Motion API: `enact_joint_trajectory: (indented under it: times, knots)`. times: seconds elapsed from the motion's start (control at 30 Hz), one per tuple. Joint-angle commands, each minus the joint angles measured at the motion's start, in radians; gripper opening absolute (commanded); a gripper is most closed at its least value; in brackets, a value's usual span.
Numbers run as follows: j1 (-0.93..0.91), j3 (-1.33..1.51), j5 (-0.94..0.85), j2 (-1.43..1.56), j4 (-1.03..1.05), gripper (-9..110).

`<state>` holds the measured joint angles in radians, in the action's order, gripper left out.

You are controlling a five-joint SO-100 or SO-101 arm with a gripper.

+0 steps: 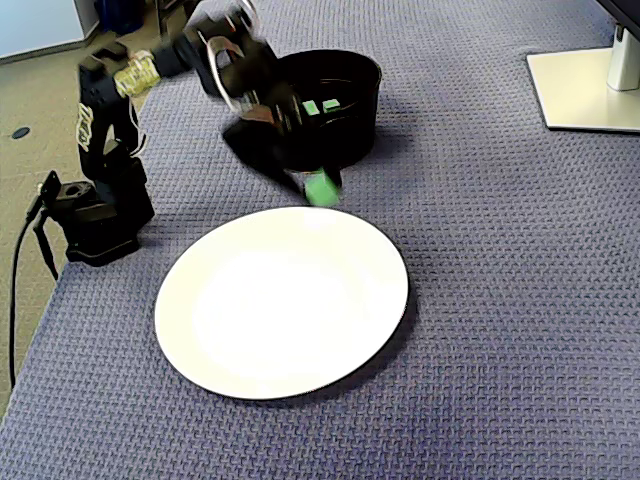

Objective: Pick up the items on the white plate and put them in the black container.

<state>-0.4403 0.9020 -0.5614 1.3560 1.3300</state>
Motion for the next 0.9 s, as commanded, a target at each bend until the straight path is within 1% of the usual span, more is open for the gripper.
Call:
enact_joint_trajectory:
  times: [0.0, 0.1, 0.27, 0.37, 0.43, 0.57, 0.77, 0.87]
  knots:
    - [0.147, 0.084, -0.104, 0.364, -0.041, 0]
    - [0.308, 0.150, -0.199, 0.511, -0.049, 0]
    - [0.604, 0.364, -0.351, 0.704, -0.123, 0]
    - [0.770, 0.614, -0.480, 0.824, -0.270, 0]
    - [0.853, 0.796, -0.534, 0.885, -0.374, 0]
    - [0.940, 1.104, -0.583, 0.954, -0.555, 0]
    - [0.959, 1.471, -0.615, 0.973, -0.836, 0]
    - [0.976, 1.678, -0.644, 0.994, -1.046, 0]
